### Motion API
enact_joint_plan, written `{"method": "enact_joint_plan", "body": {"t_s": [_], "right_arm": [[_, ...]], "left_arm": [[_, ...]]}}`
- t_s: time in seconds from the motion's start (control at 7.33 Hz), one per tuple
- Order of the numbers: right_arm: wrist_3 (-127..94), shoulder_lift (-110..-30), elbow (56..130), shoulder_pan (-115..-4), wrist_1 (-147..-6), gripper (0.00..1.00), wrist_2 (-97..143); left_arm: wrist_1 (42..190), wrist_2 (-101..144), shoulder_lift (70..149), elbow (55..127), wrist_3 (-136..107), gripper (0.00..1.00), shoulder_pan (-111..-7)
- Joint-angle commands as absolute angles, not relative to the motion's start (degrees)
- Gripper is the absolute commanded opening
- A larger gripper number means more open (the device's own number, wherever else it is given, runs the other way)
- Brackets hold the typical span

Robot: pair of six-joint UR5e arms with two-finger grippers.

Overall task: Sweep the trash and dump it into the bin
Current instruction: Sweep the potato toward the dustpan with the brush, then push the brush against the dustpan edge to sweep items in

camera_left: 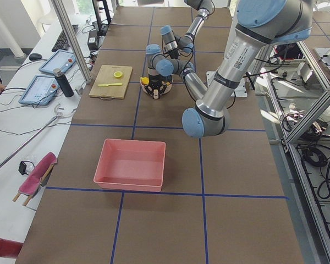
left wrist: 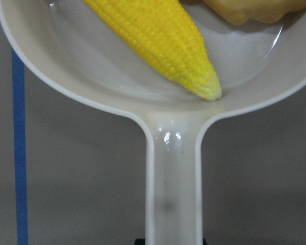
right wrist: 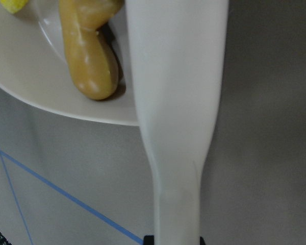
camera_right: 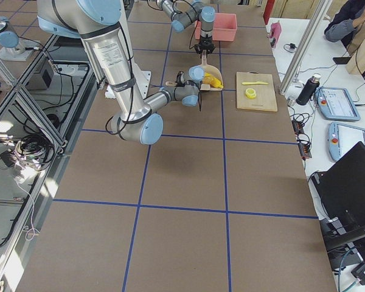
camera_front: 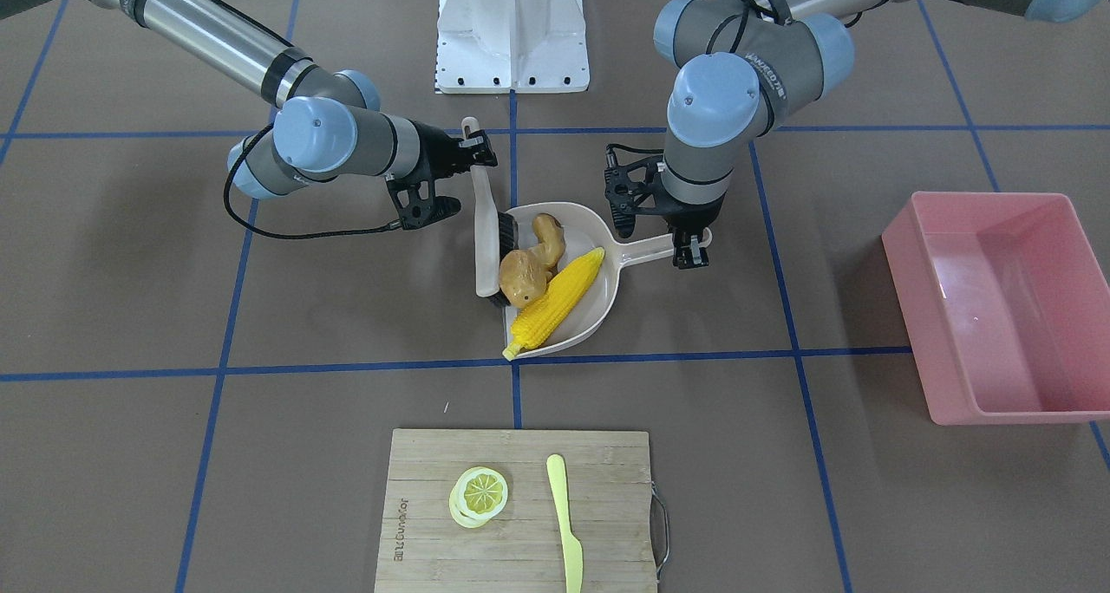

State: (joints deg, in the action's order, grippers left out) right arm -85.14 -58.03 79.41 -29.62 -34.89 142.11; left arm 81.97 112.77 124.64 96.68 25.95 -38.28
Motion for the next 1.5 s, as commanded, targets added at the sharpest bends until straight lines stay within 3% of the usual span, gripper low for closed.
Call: {"method": "enact_joint_plan", "body": {"t_s": [0.0, 1.36], "right_arm": [[-88.41, -57.39, 80.15, -28.92, -35.59, 0.0, 141.24], [-86.22, -59.15, 82.09, -36.39, -42.36, 0.0, 141.68]], "left_arm": [[83.41, 112.76, 124.54, 96.68, 25.05, 0.0, -38.76], [99.57, 112.68, 117.69, 96.77, 15.92, 0.0, -38.76]]}}
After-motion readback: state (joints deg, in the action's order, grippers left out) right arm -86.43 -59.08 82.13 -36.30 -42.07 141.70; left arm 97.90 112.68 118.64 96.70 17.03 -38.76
